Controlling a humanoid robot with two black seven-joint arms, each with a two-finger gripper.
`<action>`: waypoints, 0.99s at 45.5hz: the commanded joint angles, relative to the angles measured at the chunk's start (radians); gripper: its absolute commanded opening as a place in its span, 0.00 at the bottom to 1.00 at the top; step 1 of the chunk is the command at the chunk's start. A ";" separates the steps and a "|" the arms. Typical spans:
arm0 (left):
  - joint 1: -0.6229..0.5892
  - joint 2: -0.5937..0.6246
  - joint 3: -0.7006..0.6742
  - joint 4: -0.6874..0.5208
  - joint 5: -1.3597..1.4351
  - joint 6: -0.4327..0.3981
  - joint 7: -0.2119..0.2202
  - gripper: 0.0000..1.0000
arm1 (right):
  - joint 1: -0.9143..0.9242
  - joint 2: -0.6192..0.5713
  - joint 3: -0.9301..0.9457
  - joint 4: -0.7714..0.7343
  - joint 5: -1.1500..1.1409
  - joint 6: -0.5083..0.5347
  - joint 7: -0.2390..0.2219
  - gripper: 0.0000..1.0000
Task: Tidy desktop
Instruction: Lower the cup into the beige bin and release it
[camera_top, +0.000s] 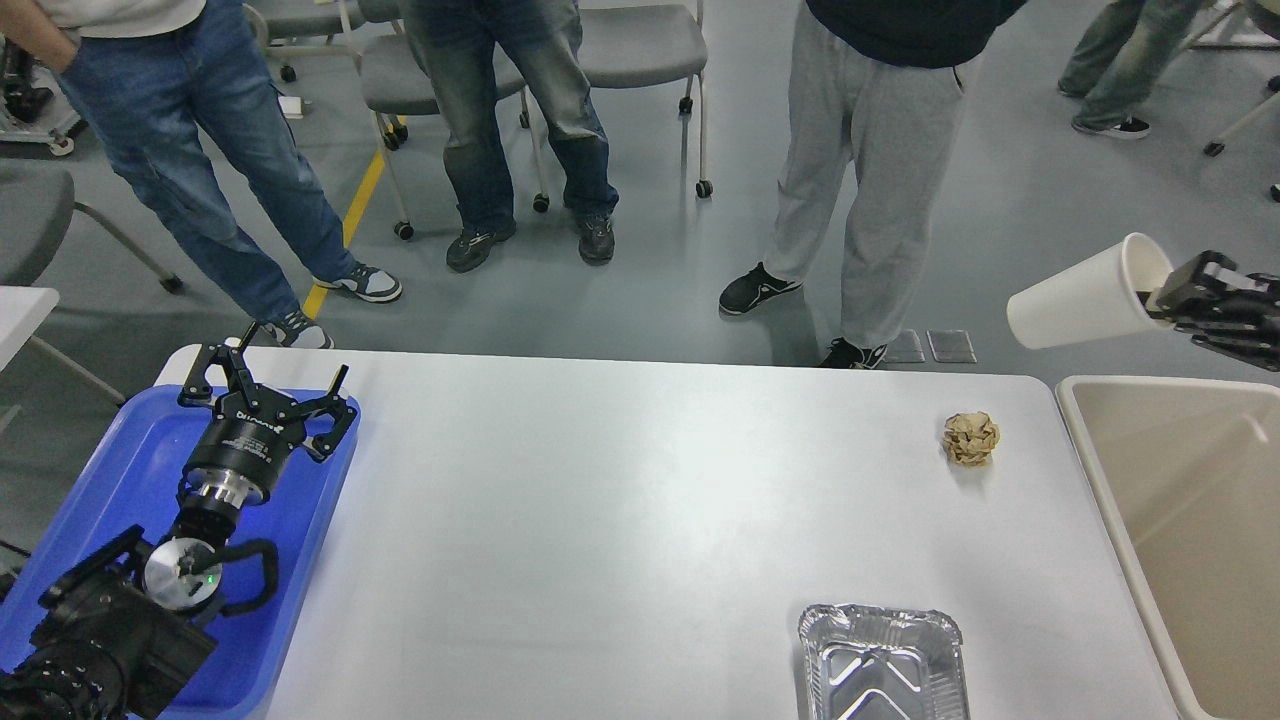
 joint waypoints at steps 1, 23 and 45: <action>0.000 0.000 0.000 0.000 0.000 0.000 0.000 1.00 | 0.092 -0.073 0.003 -0.002 0.035 0.054 -0.031 0.00; 0.001 0.003 0.000 0.000 0.000 0.000 0.000 1.00 | -0.106 0.064 -0.027 -0.458 0.340 -0.263 -0.029 0.00; 0.000 0.000 0.000 0.000 0.000 0.000 0.000 1.00 | -0.310 0.588 -0.008 -0.976 0.878 -0.793 -0.046 0.00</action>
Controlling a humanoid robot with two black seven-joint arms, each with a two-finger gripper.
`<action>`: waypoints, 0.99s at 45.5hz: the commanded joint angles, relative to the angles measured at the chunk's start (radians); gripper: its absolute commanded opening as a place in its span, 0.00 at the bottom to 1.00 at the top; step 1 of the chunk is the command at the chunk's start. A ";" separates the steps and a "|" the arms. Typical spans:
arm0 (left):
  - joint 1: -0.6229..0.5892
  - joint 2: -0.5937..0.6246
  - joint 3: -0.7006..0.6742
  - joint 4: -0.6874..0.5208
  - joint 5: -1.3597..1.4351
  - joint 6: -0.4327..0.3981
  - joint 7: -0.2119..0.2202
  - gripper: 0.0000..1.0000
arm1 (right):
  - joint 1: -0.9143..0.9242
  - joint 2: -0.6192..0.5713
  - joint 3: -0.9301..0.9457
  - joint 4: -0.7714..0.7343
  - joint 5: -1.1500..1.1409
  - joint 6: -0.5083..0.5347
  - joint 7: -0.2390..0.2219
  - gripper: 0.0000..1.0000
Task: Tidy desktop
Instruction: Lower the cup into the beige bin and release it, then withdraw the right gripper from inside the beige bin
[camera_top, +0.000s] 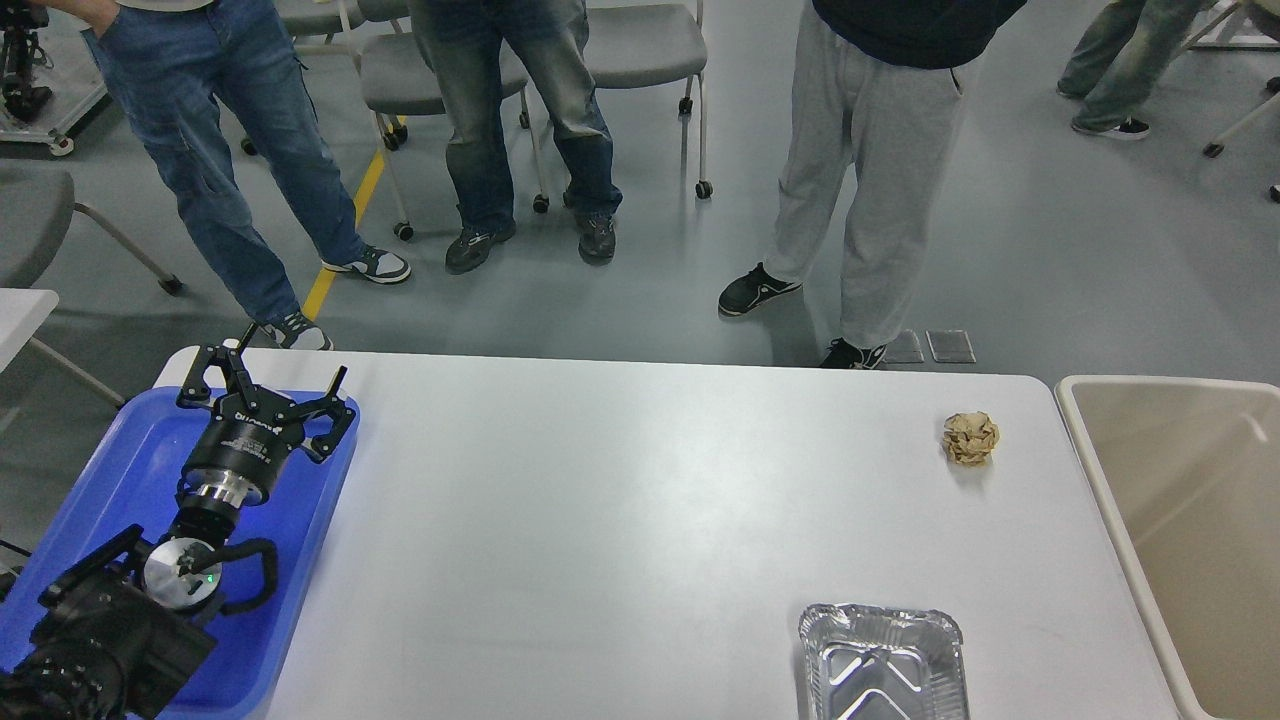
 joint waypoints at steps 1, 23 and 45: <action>0.000 -0.001 0.000 0.000 0.000 0.000 0.000 1.00 | -0.084 0.275 0.011 -0.307 0.241 -0.201 -0.024 0.00; -0.001 -0.002 0.000 0.002 0.000 0.000 0.000 1.00 | -0.248 0.432 0.196 -0.488 0.263 -0.194 -0.117 0.00; -0.001 -0.002 0.002 0.002 0.000 0.000 0.000 1.00 | -0.338 0.460 0.366 -0.486 0.266 -0.164 -0.117 0.00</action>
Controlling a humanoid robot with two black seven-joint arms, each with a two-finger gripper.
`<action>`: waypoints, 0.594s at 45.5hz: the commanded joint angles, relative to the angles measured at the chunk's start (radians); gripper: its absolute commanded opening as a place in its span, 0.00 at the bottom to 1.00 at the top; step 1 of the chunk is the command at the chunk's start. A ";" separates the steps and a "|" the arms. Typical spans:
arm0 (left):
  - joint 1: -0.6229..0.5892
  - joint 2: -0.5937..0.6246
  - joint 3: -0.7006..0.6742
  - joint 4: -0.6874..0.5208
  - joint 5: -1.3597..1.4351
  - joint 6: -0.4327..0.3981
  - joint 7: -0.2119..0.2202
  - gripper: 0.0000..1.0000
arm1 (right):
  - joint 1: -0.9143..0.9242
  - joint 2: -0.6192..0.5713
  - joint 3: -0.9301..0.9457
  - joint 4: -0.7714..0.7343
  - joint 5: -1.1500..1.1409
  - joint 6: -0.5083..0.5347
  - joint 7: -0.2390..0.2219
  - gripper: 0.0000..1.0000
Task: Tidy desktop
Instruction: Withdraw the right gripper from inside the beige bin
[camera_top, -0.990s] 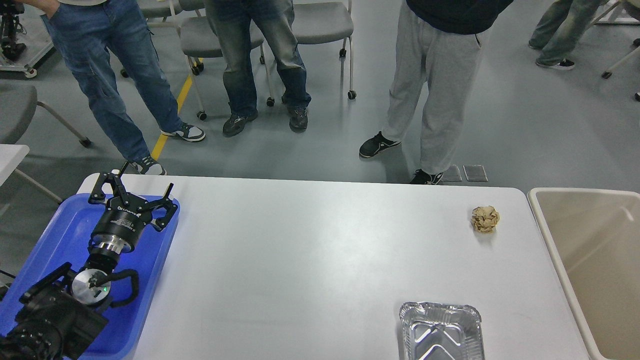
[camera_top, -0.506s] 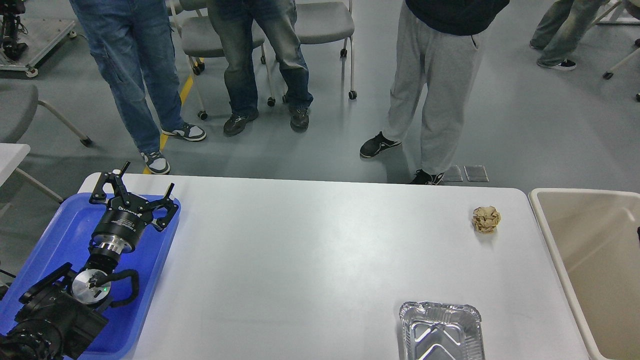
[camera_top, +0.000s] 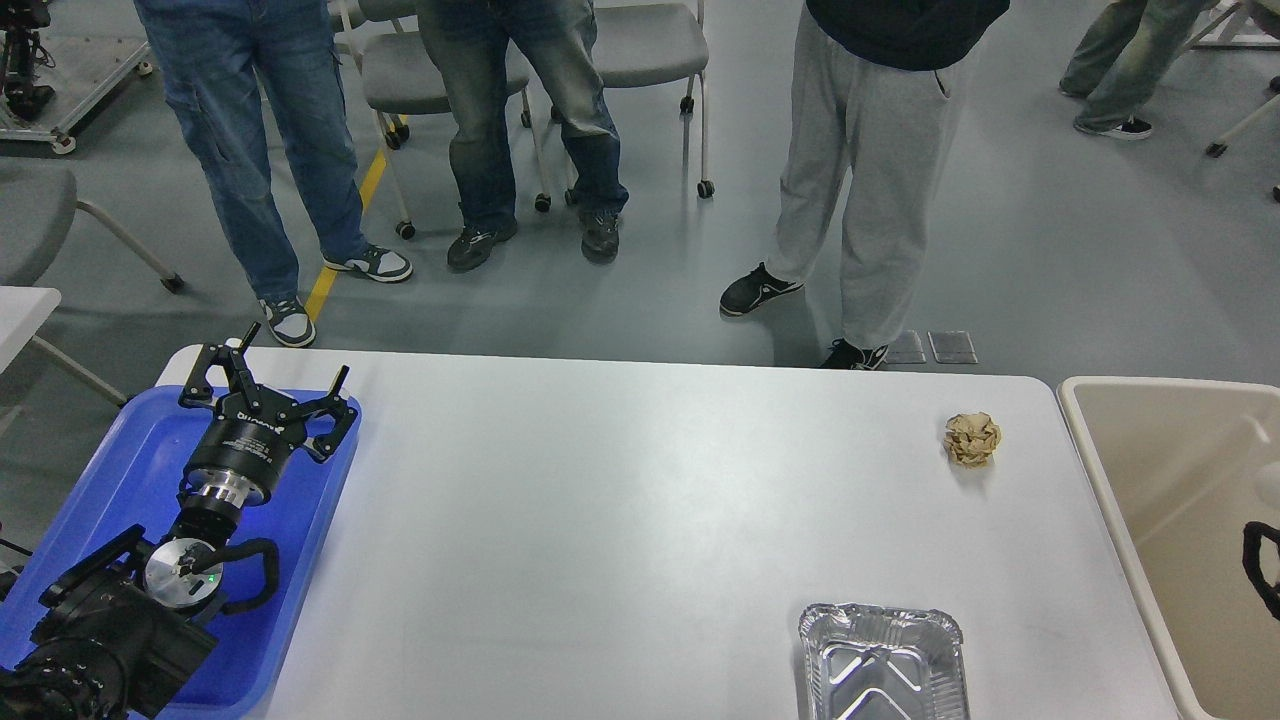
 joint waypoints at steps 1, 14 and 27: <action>0.000 0.000 0.000 -0.001 0.000 0.000 0.000 1.00 | -0.048 0.017 0.065 -0.005 0.003 0.007 -0.002 0.00; 0.000 0.000 0.000 0.001 0.000 0.000 0.000 1.00 | -0.095 0.037 0.092 -0.004 0.003 0.021 0.000 0.00; 0.000 0.000 0.000 0.001 0.000 0.000 0.000 1.00 | -0.104 0.049 0.099 -0.002 0.002 0.027 0.001 0.61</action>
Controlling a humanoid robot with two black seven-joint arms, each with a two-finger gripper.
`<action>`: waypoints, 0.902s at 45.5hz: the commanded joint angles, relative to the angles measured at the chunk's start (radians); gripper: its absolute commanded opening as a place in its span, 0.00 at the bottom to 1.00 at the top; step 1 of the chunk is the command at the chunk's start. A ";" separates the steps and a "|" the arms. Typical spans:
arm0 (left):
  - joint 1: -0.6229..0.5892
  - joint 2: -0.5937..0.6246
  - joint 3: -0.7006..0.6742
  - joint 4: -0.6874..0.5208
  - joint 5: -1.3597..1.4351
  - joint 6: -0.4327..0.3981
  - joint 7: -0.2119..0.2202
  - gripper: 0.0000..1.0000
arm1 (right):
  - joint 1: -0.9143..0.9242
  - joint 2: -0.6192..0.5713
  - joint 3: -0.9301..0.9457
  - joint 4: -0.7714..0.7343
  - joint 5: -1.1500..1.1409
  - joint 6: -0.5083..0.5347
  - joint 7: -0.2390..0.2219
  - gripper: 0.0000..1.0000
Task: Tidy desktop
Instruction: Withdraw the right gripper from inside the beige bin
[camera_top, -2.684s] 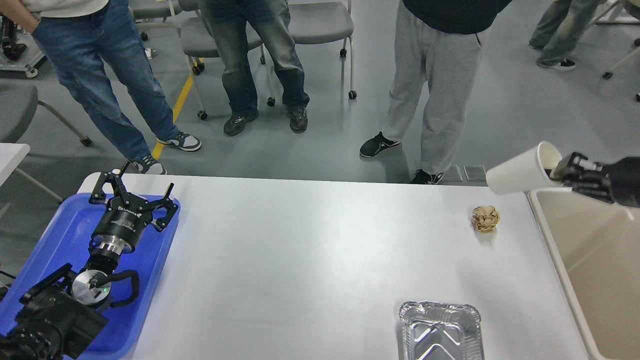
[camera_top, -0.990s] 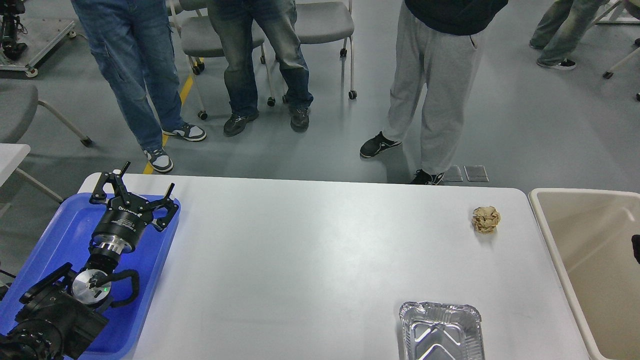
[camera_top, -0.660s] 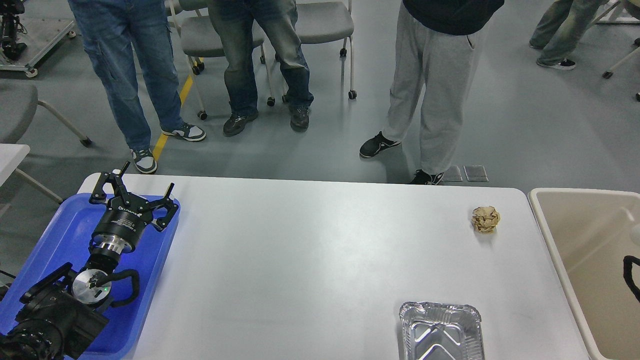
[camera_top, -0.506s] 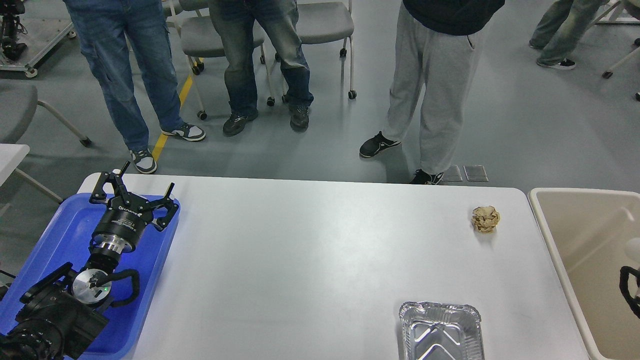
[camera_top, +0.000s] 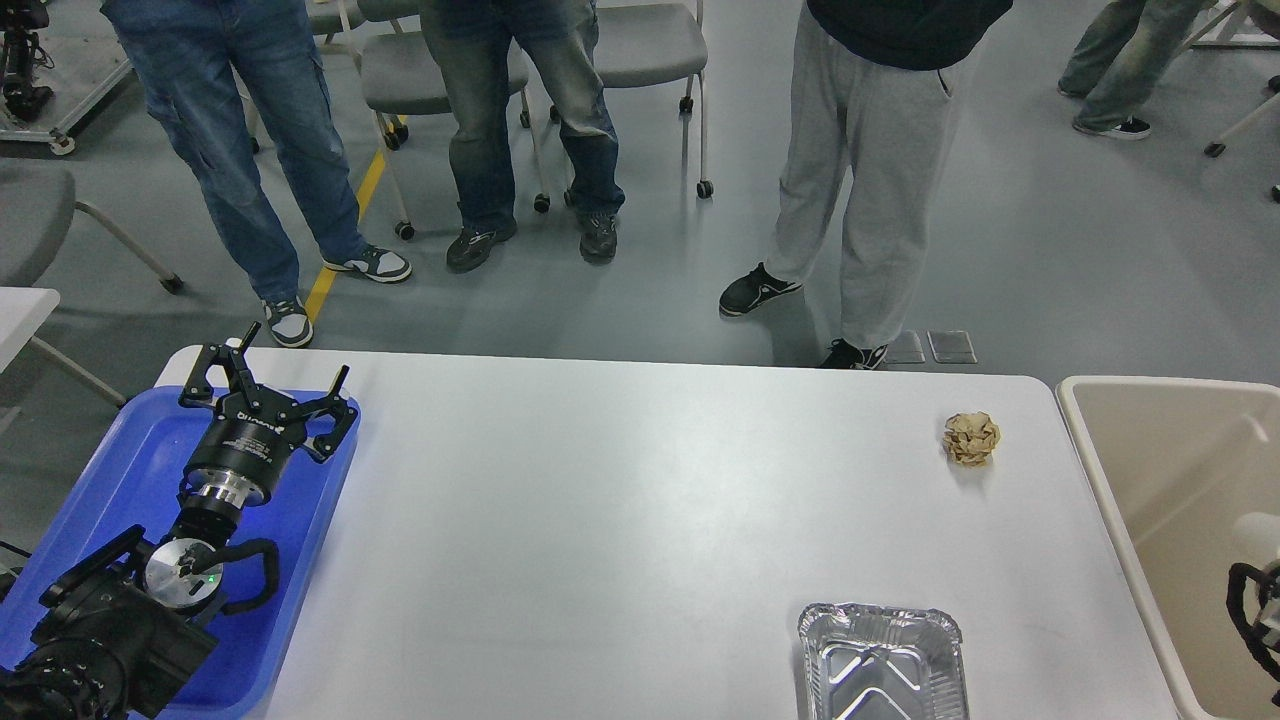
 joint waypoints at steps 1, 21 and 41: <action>0.000 0.000 0.000 0.001 0.000 0.000 0.000 1.00 | -0.013 0.009 0.013 0.002 -0.001 0.005 0.002 0.78; 0.000 0.000 0.000 -0.001 0.000 0.000 0.000 1.00 | 0.000 0.009 -0.009 0.013 -0.017 0.043 0.008 1.00; 0.002 0.000 0.001 0.001 0.000 0.000 0.000 1.00 | 0.065 -0.001 -0.007 0.086 -0.018 0.049 0.048 1.00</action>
